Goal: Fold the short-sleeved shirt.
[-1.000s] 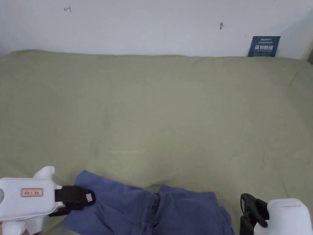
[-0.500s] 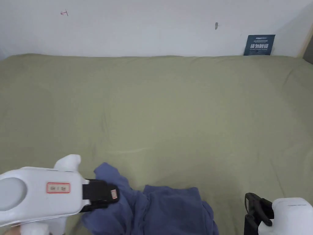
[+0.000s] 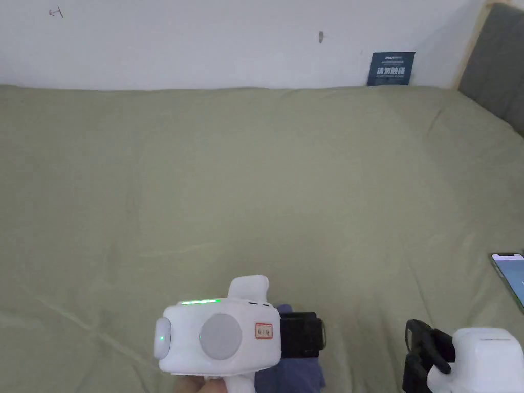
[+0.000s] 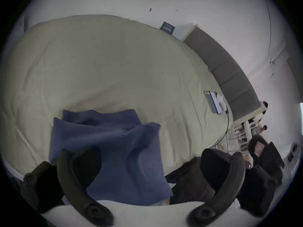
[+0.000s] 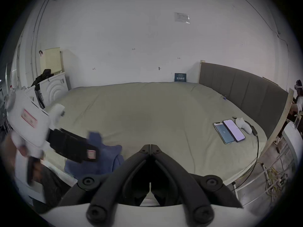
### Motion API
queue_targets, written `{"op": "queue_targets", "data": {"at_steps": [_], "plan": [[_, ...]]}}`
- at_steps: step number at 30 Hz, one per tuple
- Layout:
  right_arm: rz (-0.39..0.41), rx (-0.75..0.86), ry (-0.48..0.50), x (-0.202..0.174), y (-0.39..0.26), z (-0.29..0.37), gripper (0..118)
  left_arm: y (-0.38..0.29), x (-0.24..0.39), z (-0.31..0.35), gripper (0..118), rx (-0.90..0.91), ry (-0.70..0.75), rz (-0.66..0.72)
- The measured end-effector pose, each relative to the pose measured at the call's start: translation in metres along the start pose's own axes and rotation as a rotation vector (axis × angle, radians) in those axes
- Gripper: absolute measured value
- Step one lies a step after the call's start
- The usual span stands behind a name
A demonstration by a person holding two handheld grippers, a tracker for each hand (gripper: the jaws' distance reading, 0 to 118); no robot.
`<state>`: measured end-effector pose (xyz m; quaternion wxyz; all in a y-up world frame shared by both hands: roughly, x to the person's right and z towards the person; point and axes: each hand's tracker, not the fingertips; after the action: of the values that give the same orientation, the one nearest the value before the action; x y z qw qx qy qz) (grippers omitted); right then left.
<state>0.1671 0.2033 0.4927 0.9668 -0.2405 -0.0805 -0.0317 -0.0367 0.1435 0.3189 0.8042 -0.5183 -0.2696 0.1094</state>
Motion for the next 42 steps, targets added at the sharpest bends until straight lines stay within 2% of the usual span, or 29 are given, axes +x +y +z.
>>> {"op": "queue_targets", "data": {"at_steps": [1, 4, 5, 6, 7, 10, 15, 17, 19, 21, 22, 24, 26, 29, 32, 34, 38, 40, 42], "plan": [[-0.001, -0.002, -0.001, 0.001, 0.0, 0.001, 0, 0.002, -0.002, 0.002, 118, -0.017, -0.013, 0.046], [0.004, -0.002, -0.002, 0.002, 0.0, 0.001, 0, -0.002, -0.026, 0.023, 115, -0.006, -0.185, 0.127], [0.004, -0.003, -0.003, 0.002, -0.001, 0.0, 0, 0.0, -0.027, 0.035, 96, 0.019, -0.191, 0.12], [-0.001, -0.005, -0.002, 0.002, -0.002, -0.002, 0, -0.002, -0.035, 0.044, 29, 0.04, -0.205, 0.102], [-0.01, -0.011, 0.003, 0.001, -0.002, -0.003, 0, -0.003, -0.041, 0.05, 0, 0.055, -0.218, 0.085], [-0.014, -0.02, 0.017, -0.003, -0.004, -0.006, 0, -0.004, -0.057, 0.058, 0, 0.026, -0.231, 0.114], [-0.025, -0.048, 0.036, -0.005, -0.008, -0.008, 0, -0.022, -0.069, 0.017, 0, -0.145, -0.451, 0.144], [-0.025, -0.064, 0.038, -0.005, -0.01, -0.01, 0, -0.032, -0.069, -0.01, 0, -0.176, -0.488, 0.149], [-0.034, -0.092, 0.043, -0.002, -0.015, -0.013, 0, -0.037, -0.076, -0.036, 0, -0.188, -0.479, 0.158], [-0.044, -0.12, 0.05, 0.0, -0.017, -0.016, 0, -0.044, -0.079, -0.053, 0, -0.18, -0.385, 0.15], [-0.051, -0.132, 0.056, 0.002, -0.019, -0.018, 0, -0.044, -0.082, -0.055, 0, -0.185, -0.426, 0.168], [-0.066, -0.158, 0.069, 0.003, -0.02, -0.022, 0, -0.038, -0.075, -0.042, 0, -0.179, -0.438, 0.181], [-0.068, -0.184, 0.104, 0.001, -0.021, -0.029, 0, -0.032, -0.069, -0.026, 0, -0.153, -0.413, 0.119], [-0.087, -0.226, 0.206, -0.006, -0.015, -0.044, 0, -0.018, -0.075, 0.01, 0, -0.078, -0.438, 0.099], [-0.14, -0.286, 0.371, -0.017, -0.01, -0.069, 0, -0.005, -0.09, 0.052, 0, 0.016, -0.402, 0.069], [-0.198, -0.342, 0.507, -0.024, -0.011, -0.091, 0, 0.0, -0.107, 0.07, 0, 0.041, -0.34, 0.069], [-0.362, -0.474, 0.752, -0.034, -0.03, -0.146, 0, 0.004, -0.144, 0.086, 0, 0.071, -0.236, 0.086], [-0.415, -0.552, 0.8, -0.033, -0.045, -0.175, 0, 0.004, -0.156, 0.087, 0, 0.072, -0.132, 0.07], [-0.474, -0.627, 0.835, -0.027, -0.064, -0.198, 0, 0.005, -0.171, 0.083, 0, 0.046, -0.119, 0.074]]}}
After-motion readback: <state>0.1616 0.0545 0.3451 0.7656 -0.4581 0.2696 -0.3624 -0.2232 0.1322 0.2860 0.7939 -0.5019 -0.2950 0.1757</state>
